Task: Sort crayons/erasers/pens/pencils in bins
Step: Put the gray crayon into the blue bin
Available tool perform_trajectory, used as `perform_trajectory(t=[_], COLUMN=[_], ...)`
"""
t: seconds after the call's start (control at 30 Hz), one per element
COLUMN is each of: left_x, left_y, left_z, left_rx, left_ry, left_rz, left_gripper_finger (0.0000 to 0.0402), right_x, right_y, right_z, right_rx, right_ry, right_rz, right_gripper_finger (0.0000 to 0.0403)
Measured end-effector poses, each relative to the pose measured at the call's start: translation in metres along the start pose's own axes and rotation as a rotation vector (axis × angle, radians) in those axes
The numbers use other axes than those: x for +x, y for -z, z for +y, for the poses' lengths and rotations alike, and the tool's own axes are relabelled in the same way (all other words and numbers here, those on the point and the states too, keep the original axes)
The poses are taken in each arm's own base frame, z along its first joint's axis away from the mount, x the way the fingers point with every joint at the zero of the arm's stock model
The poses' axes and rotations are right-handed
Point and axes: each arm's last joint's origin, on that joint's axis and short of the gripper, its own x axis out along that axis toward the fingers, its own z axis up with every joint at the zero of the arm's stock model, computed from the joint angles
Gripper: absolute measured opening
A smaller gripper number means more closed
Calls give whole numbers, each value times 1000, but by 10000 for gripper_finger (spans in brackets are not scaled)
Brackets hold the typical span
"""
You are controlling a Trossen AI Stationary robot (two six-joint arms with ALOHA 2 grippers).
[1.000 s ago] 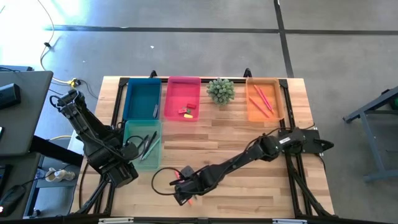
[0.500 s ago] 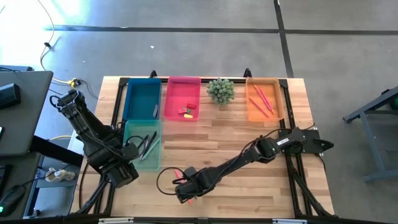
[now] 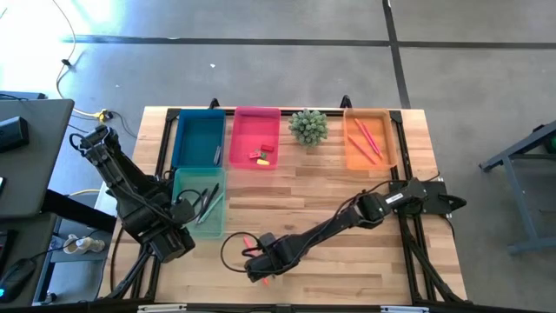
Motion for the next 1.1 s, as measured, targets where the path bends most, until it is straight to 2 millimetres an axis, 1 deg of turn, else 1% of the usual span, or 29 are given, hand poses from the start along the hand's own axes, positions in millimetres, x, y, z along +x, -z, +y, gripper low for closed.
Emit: perform_trajectory(t=[0.07,0.2,0.37,0.57,1.0,1.1], left_x=[0,0,0,0,0,0], left_y=[0,0,0,0,0,0], left_z=[0,0,0,0,0,0], left_rx=[0,1,1,0,54,53], left_ry=[-2,-2,-2,-2,-3,-3], left_rz=[-4,-4,-6,-5,-6,-5], left_gripper_finger=[181,181,181,181,181,181], right_x=[5,7,7,8,8,8], right_y=[0,0,0,-4,-4,-4], right_z=[0,-1,-2,-7,-9,-9], right_rx=[0,14,51,100,198,207], right_ry=[4,10,19,70,91,97], right_rz=[14,17,13,34,43,55], right_gripper_finger=[154,154,154,153,153,145])
